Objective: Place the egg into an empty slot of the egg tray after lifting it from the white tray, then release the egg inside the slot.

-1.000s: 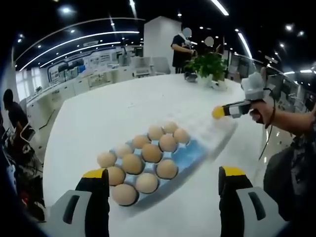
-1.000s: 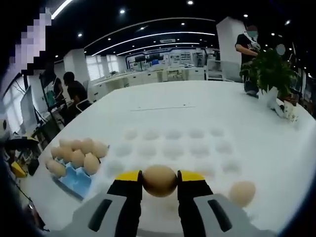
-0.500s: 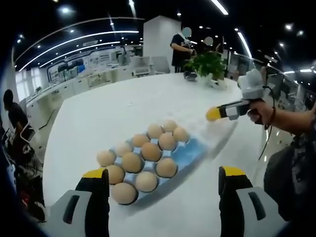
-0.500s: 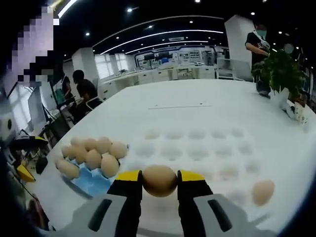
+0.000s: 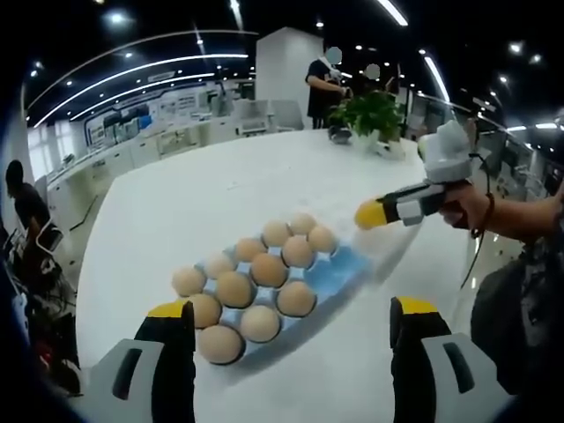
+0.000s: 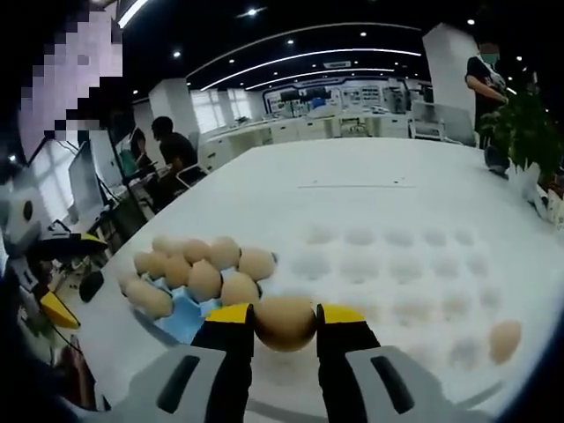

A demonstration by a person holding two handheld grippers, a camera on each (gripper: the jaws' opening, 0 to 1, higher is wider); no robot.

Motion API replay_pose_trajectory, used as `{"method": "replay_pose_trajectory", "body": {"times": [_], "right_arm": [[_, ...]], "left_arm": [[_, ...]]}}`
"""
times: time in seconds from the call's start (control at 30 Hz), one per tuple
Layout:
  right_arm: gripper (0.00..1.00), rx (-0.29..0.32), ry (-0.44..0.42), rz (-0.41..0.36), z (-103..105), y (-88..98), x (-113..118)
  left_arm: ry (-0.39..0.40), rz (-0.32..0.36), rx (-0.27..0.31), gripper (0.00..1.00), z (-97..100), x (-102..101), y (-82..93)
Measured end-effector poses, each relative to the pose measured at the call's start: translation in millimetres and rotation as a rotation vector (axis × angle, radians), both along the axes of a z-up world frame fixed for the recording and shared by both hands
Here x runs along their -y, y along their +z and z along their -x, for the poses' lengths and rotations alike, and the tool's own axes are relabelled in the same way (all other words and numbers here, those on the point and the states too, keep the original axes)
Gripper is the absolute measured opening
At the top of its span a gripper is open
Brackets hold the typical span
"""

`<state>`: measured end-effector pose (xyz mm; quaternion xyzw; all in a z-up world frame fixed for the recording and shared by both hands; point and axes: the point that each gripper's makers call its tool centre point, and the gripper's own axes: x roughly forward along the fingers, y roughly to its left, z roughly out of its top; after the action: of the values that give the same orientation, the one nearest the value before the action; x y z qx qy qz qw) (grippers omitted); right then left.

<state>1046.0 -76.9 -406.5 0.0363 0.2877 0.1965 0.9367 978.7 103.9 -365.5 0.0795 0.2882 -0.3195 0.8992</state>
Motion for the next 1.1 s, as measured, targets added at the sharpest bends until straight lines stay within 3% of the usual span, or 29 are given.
{"method": "replay_pose_trajectory", "body": {"times": [0.67,1.1], "right_arm": [[0.28,0.005,0.136,-0.020,4.4,6.1,-54.7],[0.28,0.041,0.284,-0.032,13.4,7.4,-99.6]], "left_arm": [[0.001,0.001,0.008,0.93,-2.2,-0.7,2.5],[0.009,0.008,0.013,0.93,-1.8,-2.7,3.5]]}}
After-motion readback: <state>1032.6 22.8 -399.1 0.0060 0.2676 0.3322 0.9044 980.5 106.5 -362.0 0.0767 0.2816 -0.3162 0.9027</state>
